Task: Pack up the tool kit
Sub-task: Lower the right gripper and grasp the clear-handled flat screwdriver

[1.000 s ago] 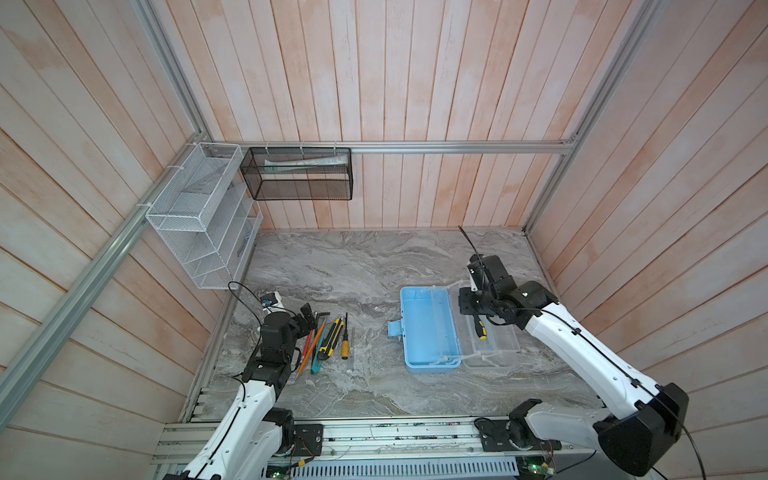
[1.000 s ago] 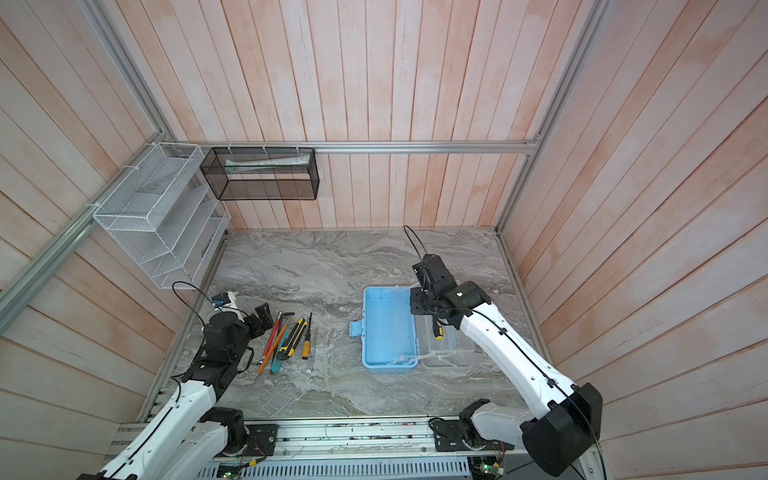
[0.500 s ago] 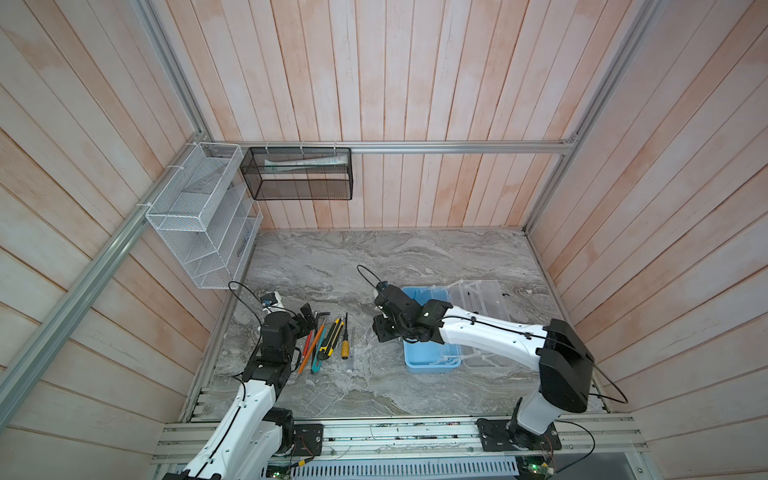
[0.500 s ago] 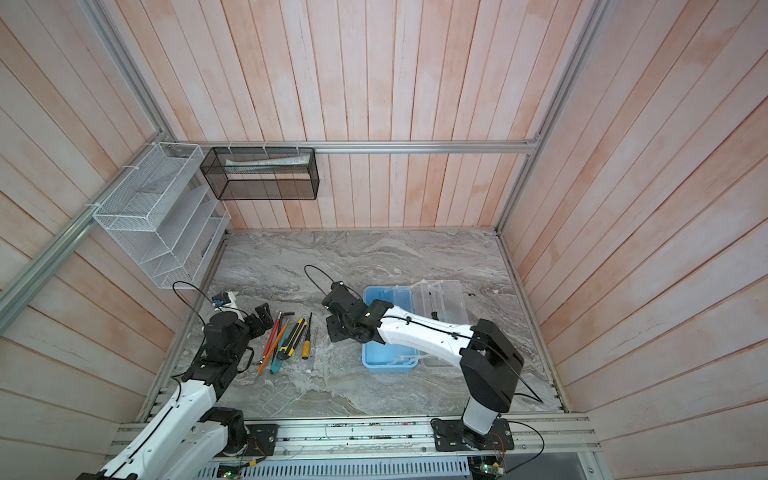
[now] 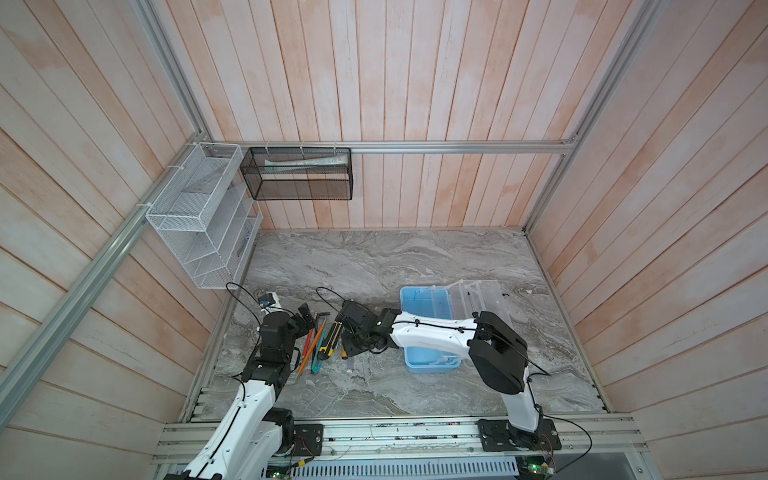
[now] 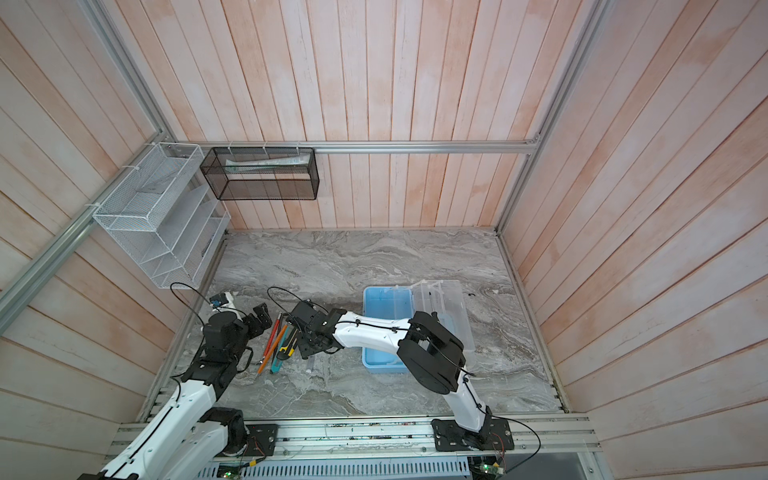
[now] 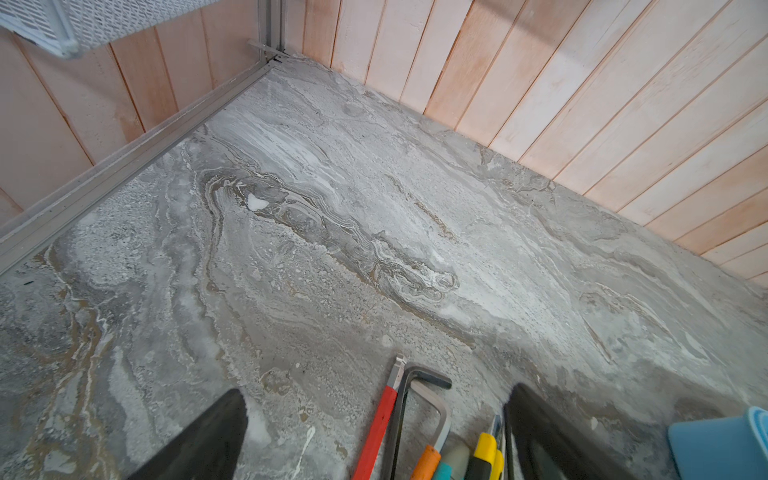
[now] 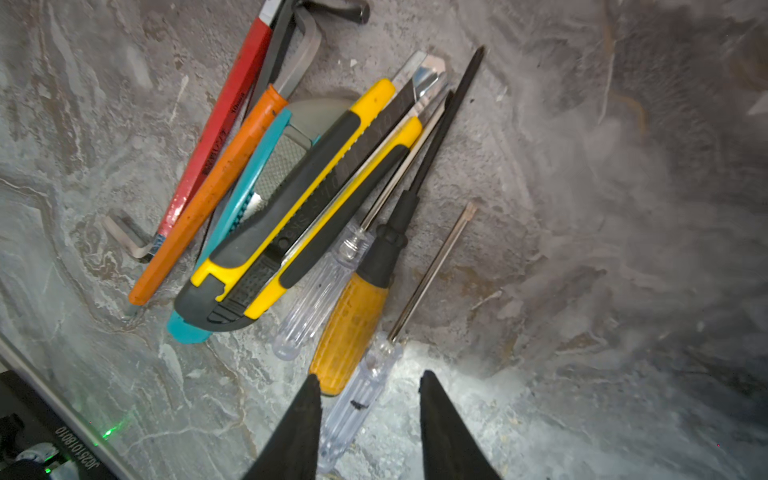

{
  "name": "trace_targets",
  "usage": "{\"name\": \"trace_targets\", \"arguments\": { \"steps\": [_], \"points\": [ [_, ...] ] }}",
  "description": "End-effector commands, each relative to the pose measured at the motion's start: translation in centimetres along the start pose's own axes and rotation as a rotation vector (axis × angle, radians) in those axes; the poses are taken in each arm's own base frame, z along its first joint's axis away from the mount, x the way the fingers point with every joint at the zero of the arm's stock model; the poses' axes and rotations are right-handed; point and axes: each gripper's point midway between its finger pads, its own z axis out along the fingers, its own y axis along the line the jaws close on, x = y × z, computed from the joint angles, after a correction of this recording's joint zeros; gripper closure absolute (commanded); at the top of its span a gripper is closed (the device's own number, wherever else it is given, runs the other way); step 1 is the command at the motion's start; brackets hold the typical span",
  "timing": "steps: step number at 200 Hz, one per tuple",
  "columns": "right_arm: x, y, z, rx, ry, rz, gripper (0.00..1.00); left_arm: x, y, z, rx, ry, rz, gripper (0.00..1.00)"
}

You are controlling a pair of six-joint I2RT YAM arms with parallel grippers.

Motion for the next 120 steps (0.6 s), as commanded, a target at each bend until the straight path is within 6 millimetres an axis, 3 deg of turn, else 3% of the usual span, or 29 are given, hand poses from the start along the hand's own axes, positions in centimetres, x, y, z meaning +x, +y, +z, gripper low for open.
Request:
{"name": "trace_targets", "arguments": {
  "steps": [1,80,120],
  "points": [
    [1.3,-1.1,0.3,0.056,0.051,0.007,0.65,0.0,0.3,-0.1,-0.011,-0.005,-0.004,0.00],
    [2.5,-1.9,2.4,0.093,0.100,0.006,0.63,0.0,0.4,-0.1,-0.012,-0.007,-0.006,0.00],
    [2.6,-1.3,2.8,0.080,0.111,-0.003,0.63,-0.1,0.4,-0.2,-0.008,-0.010,-0.006,0.00]
  ]
}}
